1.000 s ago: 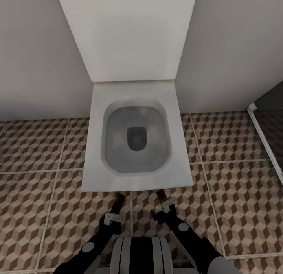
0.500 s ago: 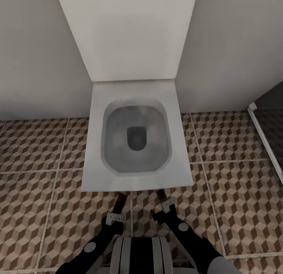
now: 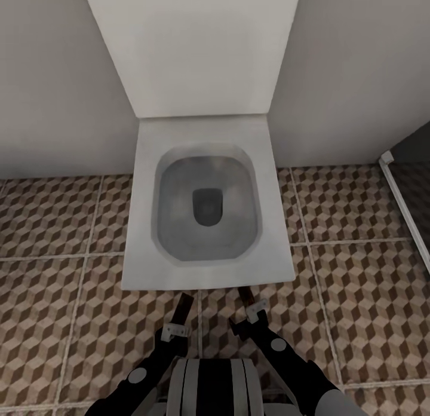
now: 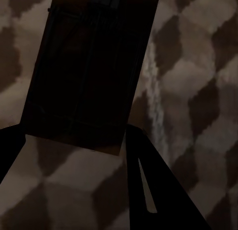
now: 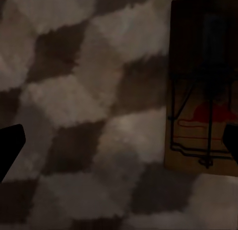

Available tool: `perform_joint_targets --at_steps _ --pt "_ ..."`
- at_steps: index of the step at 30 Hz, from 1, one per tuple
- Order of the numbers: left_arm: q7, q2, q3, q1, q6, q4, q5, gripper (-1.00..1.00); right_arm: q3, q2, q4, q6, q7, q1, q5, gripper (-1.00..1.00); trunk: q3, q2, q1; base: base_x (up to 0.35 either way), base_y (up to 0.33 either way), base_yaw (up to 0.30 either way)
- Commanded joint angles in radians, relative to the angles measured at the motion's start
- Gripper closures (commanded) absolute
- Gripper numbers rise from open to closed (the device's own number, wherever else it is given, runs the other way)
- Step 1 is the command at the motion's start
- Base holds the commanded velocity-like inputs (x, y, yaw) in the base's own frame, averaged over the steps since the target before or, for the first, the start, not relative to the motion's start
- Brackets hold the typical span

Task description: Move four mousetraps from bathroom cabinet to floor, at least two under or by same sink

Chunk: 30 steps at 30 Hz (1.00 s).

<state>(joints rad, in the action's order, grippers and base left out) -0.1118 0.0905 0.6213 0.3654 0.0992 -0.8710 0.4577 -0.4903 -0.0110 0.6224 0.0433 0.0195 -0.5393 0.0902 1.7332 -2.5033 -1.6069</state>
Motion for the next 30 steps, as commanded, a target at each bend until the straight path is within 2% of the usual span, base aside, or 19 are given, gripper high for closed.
perform_joint_targets --at_steps 1,14,30 --pt "-0.009 0.002 0.008 0.001 0.005 0.0 0.007 1.0 -0.002 0.0 -0.001 0.004 0.002 -0.001 0.01 -1.0 0.002 0.0 0.0 0.0 0.0 0.0" --pt "-0.009 0.002 0.007 0.001 0.005 0.0 0.007 1.0 -0.002 0.0 -0.001 0.006 0.002 -0.001 0.01 -1.0 0.021 0.0 0.0 0.0 0.0 0.0" --pt "-0.009 0.002 0.007 0.001 0.005 0.0 0.007 1.0 -0.002 0.0 -0.001 0.006 0.002 -0.001 0.01 -1.0 0.023 0.0 0.0 0.0 0.0 0.0"
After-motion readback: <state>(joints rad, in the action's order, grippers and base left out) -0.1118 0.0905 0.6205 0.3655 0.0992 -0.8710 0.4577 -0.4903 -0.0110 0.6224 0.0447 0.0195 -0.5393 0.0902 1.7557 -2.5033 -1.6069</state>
